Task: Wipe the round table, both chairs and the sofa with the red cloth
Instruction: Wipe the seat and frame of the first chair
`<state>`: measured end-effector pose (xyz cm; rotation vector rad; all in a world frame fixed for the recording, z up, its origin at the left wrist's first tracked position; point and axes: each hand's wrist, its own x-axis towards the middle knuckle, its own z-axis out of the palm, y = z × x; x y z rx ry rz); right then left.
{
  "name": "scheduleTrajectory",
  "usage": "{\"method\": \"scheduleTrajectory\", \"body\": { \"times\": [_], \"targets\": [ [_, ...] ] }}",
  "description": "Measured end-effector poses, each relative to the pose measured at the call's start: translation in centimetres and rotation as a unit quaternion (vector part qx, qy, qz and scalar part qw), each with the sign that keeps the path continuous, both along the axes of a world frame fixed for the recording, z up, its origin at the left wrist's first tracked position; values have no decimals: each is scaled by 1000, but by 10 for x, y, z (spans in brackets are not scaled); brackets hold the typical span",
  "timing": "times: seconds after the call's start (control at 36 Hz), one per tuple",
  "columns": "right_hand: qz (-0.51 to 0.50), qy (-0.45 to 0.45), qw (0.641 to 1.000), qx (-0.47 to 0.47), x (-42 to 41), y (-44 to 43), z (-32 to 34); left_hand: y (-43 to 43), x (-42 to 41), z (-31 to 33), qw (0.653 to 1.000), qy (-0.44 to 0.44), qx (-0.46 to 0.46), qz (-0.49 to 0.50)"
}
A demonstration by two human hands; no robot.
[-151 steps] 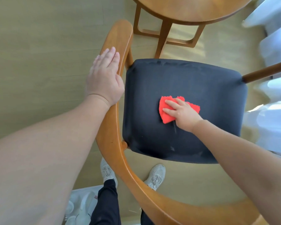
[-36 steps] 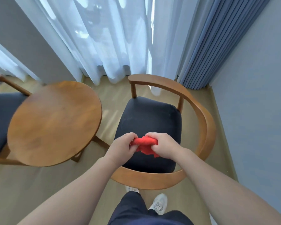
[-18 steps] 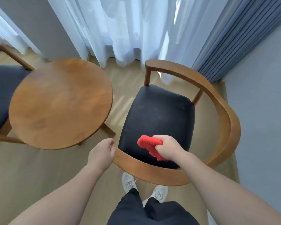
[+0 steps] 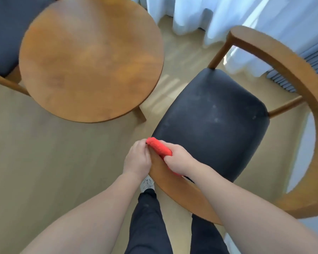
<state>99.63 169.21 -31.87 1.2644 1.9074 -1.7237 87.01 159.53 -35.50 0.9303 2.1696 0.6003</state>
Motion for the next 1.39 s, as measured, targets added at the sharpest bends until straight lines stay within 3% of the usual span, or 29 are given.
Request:
{"method": "scheduleTrajectory", "body": {
  "times": [0.11,0.36,0.53,1.0,1.25,1.39],
  "targets": [
    [66,-2,998,-8,13,-8,-10,-1,9,-5,998,22,29,55],
    [194,-49,980,18,81,-18,-3,1,22,0,992,114,-28,50],
    [236,-79,967,61,123,-22,9,2,39,6,977,200,-43,-53],
    [170,-123,976,61,188,-35,6,25,71,43,963,163,7,-217],
    [204,-152,964,75,245,-26,9,25,103,29,944,179,41,-274],
    [300,-185,926,133,280,-10,7,27,127,20,930,194,64,-306]
  ]
}}
